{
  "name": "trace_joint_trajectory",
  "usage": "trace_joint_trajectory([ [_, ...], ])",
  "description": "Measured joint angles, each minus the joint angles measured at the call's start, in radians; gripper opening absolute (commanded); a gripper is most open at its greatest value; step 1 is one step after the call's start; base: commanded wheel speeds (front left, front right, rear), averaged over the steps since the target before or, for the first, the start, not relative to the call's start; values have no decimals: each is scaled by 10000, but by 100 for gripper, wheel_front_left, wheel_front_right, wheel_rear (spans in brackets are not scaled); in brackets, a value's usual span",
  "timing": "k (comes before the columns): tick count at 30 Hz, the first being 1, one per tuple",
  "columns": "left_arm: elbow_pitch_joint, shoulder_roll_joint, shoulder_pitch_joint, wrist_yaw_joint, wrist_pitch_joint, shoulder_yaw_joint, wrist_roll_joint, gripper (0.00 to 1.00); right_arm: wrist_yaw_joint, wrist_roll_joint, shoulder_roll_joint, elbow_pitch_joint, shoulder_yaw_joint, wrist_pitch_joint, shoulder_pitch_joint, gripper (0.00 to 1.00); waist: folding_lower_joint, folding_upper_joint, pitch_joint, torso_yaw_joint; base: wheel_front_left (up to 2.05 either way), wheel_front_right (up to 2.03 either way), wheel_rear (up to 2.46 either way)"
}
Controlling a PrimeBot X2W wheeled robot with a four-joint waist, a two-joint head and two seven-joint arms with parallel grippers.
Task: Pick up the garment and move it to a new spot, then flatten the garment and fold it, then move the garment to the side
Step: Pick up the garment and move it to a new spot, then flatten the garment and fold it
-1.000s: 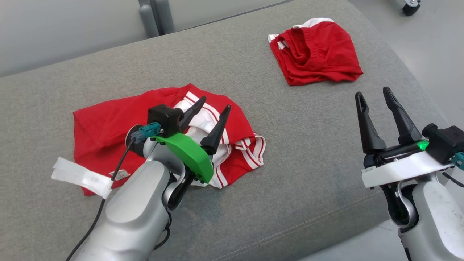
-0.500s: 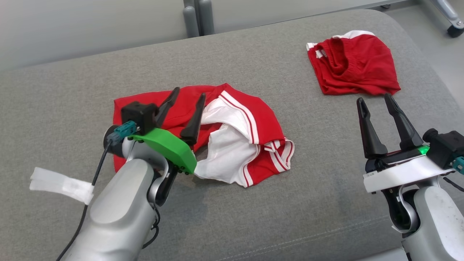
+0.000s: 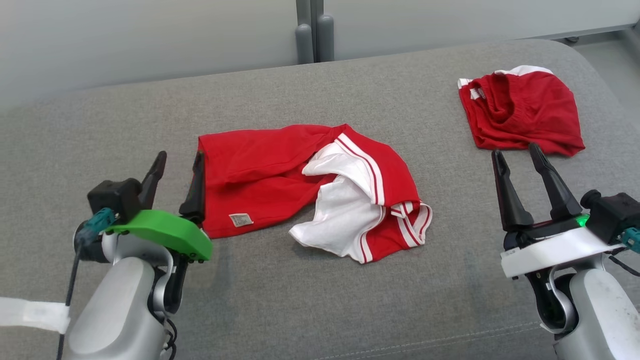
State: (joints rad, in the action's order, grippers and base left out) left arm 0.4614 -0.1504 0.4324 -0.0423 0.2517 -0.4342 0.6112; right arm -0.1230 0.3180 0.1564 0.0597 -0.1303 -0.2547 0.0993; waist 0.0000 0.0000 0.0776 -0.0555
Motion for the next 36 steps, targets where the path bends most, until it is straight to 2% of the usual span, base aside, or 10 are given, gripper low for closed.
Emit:
trace_joint_trajectory([
  [10,-1511,-305,-1470,-447,0,1576,-272,100,0,0,-48,0,-75,0,-104,100,0,0,-223,199,0,0,0],
  [27,-2819,-75,-2880,-447,0,1996,-882,100,0,-4,-36,-59,-263,0,-294,100,0,0,-321,190,0,0,0],
  [30,-2863,6,-3042,-447,0,2008,-882,100,0,4,15,-54,-725,0,-309,100,0,0,-320,189,0,0,0],
  [36,-2987,134,-3149,-441,0,1785,-955,100,-2,104,130,176,-2665,4,-336,100,0,0,-245,325,0,0,0],
])
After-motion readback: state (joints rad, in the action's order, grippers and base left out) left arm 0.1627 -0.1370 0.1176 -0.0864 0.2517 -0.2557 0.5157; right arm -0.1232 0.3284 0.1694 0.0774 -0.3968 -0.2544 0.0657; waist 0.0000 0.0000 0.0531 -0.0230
